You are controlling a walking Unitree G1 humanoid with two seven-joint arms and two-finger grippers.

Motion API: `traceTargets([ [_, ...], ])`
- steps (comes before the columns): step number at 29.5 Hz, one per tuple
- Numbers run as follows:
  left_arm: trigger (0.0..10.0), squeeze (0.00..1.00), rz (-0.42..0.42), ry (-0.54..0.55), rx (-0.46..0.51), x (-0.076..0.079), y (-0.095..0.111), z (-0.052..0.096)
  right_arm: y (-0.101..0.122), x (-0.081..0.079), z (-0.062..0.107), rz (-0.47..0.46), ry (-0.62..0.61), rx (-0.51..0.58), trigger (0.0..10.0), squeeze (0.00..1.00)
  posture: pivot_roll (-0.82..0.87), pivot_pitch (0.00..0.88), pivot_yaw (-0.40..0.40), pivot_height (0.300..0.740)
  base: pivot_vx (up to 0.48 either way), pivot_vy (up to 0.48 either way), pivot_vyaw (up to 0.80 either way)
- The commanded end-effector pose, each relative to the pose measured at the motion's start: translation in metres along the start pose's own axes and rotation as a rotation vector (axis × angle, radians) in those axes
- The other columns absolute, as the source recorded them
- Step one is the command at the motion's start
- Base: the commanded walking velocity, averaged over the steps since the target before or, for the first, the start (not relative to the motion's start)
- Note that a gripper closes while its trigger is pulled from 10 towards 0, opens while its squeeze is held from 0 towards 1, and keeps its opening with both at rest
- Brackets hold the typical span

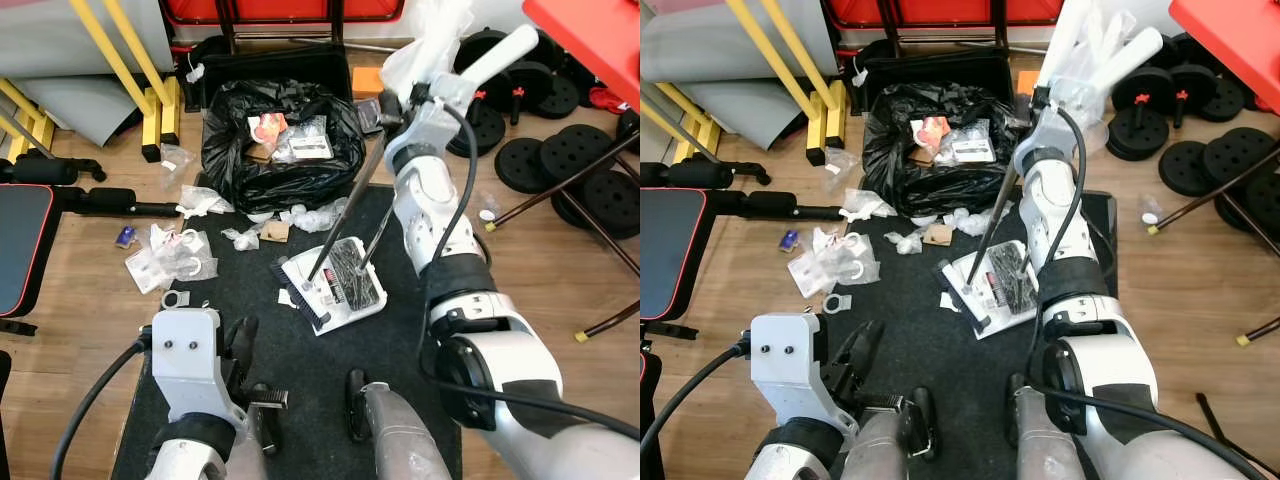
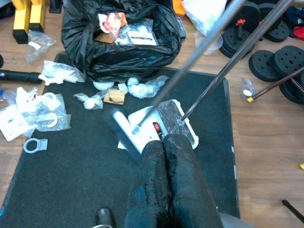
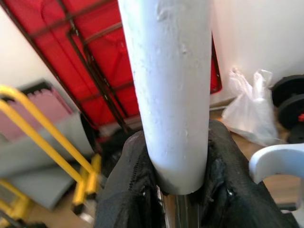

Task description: Sweep floor

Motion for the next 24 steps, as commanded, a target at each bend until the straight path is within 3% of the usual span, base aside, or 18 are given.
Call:
traceTargets([
  [1,10.0,0.0,0.006,0.03,-0.016,-0.004,-0.003,0.003,0.041,-0.017,-0.006,-0.066,0.053,0.135,10.0,0.0,0.01,0.383,-0.009,0.74,0.0,0.0,0.0],
  [7,10.0,0.0,0.011,0.028,-0.019,-0.001,-0.002,0.008,0.037,-0.03,-0.003,-0.125,0.087,0.13,10.0,0.0,0.02,0.406,-0.011,0.74,0.0,0.0,0.0],
  [11,10.0,0.0,0.015,0.028,-0.025,0.0,-0.002,0.011,0.016,-0.044,0.0,-0.117,0.114,0.076,10.0,0.0,0.02,0.413,-0.01,0.74,0.0,0.0,0.0],
  [13,10.0,0.0,0.019,0.027,-0.029,0.001,-0.002,0.013,-0.013,-0.052,0.007,-0.091,0.126,0.001,10.0,0.0,0.02,0.427,-0.01,0.74,0.0,0.0,0.0],
  [18,10.0,0.0,0.023,0.025,-0.034,0.003,-0.002,0.015,-0.045,-0.054,0.018,-0.075,0.124,-0.09,10.0,0.0,0.03,0.439,-0.01,0.74,0.0,0.0,0.0],
  [24,10.0,0.0,0.025,0.025,-0.037,0.004,-0.002,0.018,-0.047,-0.05,0.019,-0.095,0.112,-0.092,10.0,0.0,0.02,0.443,-0.01,0.74,0.0,0.0,0.0],
])
Point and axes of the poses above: a point about 5 cm out from each wrist's last joint towards the gripper, its own z axis pointing back from the gripper into the wrist, its own y axis along the axis of the wrist's last joint, x = y × z, the point moved 6 cm from there along -z, pointing out of the wrist towards the gripper, and after that the axes turned 11 degrees about z, right-handed, at the moved point
